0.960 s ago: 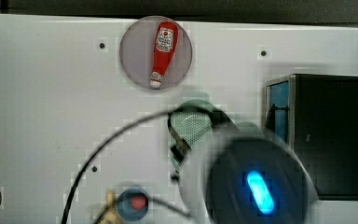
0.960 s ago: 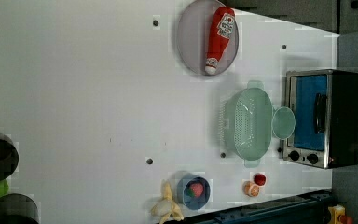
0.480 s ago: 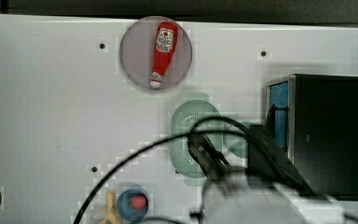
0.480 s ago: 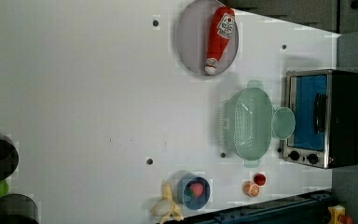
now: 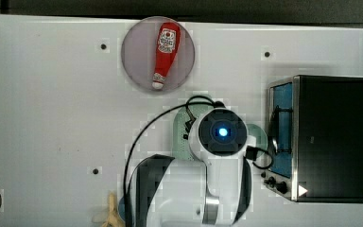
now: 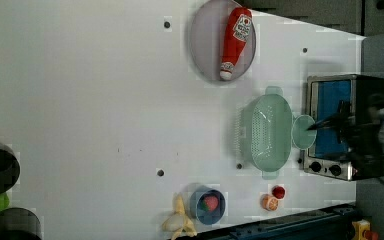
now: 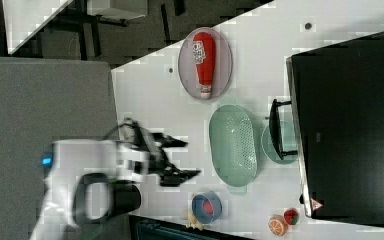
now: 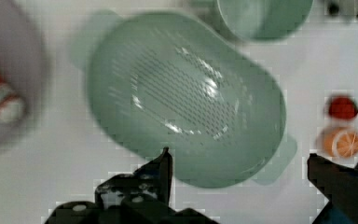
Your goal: Drag strainer right to left.
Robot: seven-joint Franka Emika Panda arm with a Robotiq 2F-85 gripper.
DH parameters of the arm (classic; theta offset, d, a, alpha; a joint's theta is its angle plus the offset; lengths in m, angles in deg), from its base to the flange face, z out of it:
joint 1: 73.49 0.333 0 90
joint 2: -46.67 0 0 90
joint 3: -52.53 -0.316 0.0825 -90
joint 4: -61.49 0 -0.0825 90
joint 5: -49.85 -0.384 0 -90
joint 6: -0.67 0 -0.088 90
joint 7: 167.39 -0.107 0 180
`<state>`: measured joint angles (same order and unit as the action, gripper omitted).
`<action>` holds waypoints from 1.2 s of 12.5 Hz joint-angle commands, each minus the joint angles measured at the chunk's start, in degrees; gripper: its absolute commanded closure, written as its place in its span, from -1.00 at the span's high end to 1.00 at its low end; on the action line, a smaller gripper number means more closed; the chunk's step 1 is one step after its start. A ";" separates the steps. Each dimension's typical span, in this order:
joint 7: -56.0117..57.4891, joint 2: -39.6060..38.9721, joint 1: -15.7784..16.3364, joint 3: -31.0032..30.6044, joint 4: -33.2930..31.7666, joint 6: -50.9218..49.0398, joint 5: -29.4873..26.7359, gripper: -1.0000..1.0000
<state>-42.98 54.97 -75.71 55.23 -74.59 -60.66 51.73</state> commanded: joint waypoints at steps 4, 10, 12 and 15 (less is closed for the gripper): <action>-19.81 -8.30 0.51 -0.69 -3.69 17.66 -0.26 1.00; -27.82 -22.81 1.38 -2.07 -3.87 32.75 -0.26 1.00; -28.87 -25.72 2.08 -2.36 -3.89 37.94 -0.34 1.00; -32.66 -28.06 3.85 -2.75 -3.92 39.15 -0.46 1.00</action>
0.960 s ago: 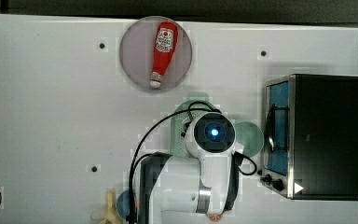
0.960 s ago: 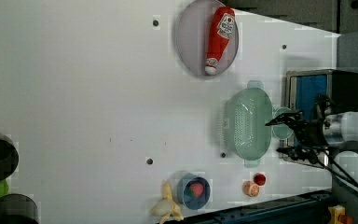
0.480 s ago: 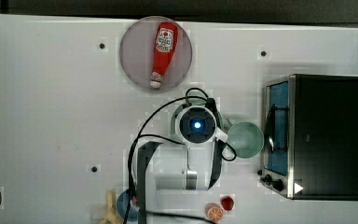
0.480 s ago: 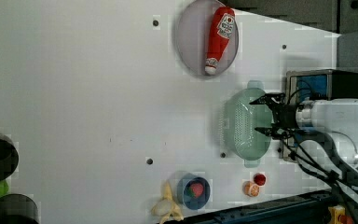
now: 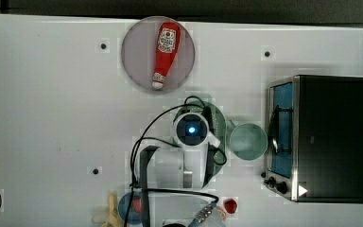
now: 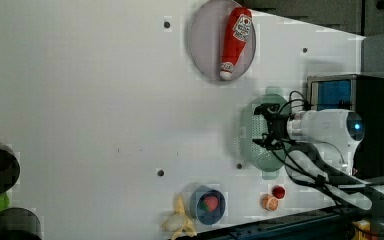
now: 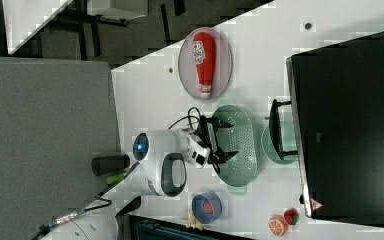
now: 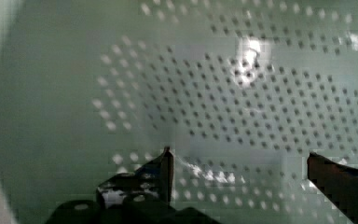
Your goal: Drag strainer right to left.
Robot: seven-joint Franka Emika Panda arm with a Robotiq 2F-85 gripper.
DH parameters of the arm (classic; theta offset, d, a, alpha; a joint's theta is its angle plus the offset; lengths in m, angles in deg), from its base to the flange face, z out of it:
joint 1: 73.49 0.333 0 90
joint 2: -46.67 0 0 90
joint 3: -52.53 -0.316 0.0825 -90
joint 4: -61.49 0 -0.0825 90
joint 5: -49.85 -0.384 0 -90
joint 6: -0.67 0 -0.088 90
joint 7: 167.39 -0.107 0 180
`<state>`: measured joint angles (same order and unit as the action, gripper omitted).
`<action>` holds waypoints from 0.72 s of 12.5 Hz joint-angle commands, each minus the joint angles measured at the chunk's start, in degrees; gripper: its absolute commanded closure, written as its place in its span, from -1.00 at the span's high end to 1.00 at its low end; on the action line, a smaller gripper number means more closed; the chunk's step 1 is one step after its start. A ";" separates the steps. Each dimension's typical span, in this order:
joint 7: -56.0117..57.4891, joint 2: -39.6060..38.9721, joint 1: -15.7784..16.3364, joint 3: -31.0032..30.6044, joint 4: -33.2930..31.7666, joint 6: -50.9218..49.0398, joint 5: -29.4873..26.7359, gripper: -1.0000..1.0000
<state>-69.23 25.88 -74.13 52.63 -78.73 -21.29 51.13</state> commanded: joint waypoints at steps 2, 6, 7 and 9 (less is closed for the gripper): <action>-7.84 0.57 3.68 -0.91 0.29 0.08 0.14 1.00; -10.17 0.53 6.89 -2.19 0.49 -0.12 0.11 1.00; -11.55 0.53 7.86 -2.57 0.60 -0.07 0.10 1.00; -16.24 0.36 10.09 -3.30 0.65 -0.45 0.09 1.00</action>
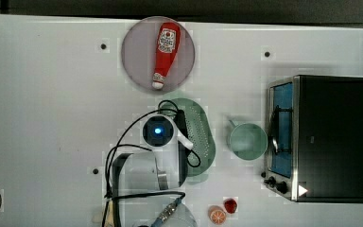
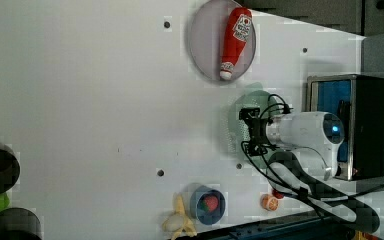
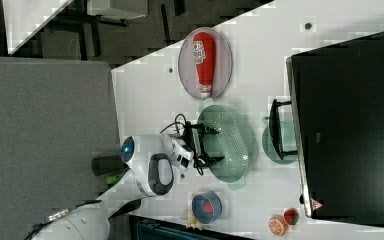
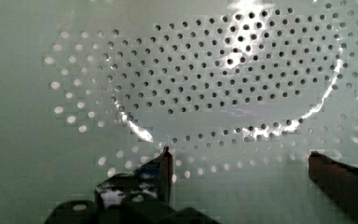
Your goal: Drag strainer right to left.
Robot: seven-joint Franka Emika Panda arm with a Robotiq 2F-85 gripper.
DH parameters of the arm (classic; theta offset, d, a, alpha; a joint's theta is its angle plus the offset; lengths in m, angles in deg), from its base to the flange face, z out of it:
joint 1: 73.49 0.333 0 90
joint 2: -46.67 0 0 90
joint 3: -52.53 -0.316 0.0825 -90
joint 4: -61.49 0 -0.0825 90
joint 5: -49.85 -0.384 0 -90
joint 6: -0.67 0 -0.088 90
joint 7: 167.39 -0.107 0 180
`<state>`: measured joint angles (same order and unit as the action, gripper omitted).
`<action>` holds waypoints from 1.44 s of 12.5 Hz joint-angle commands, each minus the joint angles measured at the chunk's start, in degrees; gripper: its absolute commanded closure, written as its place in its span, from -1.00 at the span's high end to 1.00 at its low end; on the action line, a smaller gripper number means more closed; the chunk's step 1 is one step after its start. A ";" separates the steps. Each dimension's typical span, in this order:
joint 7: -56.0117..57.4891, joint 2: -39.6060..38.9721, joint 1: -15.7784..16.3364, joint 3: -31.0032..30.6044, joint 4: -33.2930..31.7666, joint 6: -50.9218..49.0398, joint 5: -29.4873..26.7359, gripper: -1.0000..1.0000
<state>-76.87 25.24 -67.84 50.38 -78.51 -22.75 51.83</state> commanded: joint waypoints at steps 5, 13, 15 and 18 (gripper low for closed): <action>-16.53 -0.06 9.42 -2.65 1.47 1.03 -0.62 1.00; -23.36 -5.71 16.09 -2.95 9.88 -0.87 -1.70 1.00; -23.37 -6.92 17.77 -3.07 12.90 -3.55 -3.41 1.00; -23.39 -8.66 20.40 -3.22 17.37 -7.28 -5.53 1.00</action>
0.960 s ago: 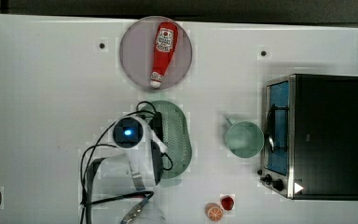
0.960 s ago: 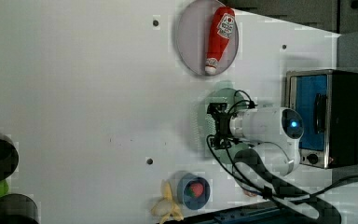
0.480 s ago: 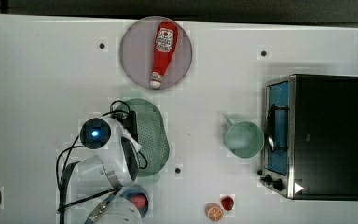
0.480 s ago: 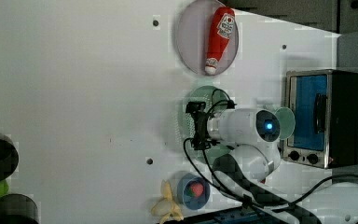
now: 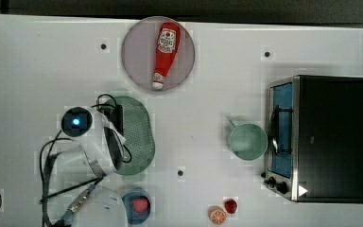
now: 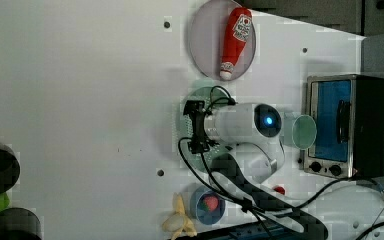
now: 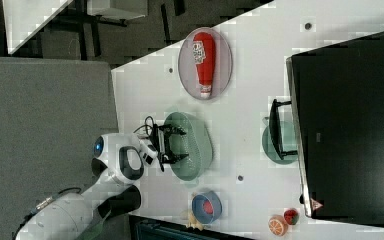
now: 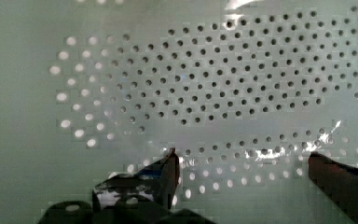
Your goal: Drag strainer right to left.
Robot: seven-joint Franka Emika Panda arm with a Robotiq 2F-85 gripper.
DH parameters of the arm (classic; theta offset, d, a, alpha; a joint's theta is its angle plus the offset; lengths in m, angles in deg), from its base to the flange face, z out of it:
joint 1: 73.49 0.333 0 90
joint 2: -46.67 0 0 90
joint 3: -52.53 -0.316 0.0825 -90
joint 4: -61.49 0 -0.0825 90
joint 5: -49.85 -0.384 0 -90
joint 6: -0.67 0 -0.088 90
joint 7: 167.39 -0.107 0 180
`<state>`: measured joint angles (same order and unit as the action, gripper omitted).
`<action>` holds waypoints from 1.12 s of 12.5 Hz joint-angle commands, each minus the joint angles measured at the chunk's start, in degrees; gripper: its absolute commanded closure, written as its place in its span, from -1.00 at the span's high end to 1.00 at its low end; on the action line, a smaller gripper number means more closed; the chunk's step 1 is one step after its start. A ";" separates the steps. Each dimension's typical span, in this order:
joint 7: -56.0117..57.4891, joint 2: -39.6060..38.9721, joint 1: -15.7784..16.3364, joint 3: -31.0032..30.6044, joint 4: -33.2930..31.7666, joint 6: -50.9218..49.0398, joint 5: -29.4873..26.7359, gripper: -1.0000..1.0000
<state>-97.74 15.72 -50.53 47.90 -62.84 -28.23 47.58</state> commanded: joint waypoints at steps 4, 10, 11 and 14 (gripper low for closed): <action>-5.41 -2.37 6.54 -0.74 6.98 -2.16 -3.43 1.00; -14.98 -7.07 11.68 -0.91 14.65 -2.51 -4.55 1.00; -15.29 -7.71 12.43 -0.94 15.75 -2.52 -4.67 1.00; -15.32 -9.56 14.45 -0.96 18.68 -2.62 -5.94 1.00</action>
<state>-109.38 5.43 -38.29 48.33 -44.43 -29.35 41.26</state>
